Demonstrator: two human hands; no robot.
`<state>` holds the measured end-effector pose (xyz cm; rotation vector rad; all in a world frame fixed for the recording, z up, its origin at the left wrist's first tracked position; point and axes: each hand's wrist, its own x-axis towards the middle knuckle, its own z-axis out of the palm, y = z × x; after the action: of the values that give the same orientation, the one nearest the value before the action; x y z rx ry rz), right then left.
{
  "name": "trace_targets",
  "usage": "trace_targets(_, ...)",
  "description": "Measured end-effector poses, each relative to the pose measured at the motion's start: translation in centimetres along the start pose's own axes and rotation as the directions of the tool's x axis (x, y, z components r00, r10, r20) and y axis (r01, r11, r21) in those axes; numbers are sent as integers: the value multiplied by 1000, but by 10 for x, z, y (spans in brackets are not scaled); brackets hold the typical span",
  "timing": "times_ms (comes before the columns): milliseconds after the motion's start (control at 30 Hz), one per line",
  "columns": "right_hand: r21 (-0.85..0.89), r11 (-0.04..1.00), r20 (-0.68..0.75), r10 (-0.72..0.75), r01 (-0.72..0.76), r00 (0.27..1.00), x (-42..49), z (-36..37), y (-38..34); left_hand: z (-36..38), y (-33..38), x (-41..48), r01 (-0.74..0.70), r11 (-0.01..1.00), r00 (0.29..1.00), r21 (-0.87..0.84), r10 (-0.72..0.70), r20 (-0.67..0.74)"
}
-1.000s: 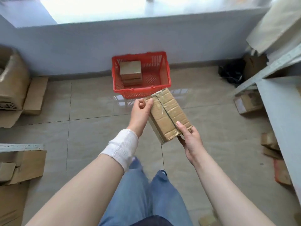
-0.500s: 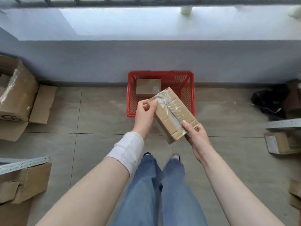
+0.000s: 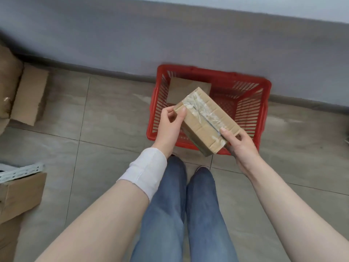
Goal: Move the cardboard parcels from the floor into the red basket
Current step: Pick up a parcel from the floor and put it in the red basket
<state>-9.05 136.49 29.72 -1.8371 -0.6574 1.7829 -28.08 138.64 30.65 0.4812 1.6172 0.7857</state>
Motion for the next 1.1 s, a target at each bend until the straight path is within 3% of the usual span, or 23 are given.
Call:
trace_targets(367,-59,994,-18,-89,88,996,69,48,16,-56,-35,63,-67,980,990,188,42,132)
trace_targets(533,-178,977,192,-80,115,978,93,39,51,-59,-69,85,-60,966,998,253,50,48)
trace_targets(667,-275,959,221,0,63,975,111,33,71,-55,-89,90,-34,951,999,308,28,24)
trace_targets(800,-161,987,313,53,-2,948,114,36,69,-51,-96,93,-5,962,999,274,16,-41)
trace_targets(933,-79,997,165,12,1,986,118,40,68,-54,-102,98,19,936,999,351,-8,-33)
trace_targets(1100,-208,977,135,72,-43,988,138,45,85,-52,-112,114,50,887,998,459,-56,-2)
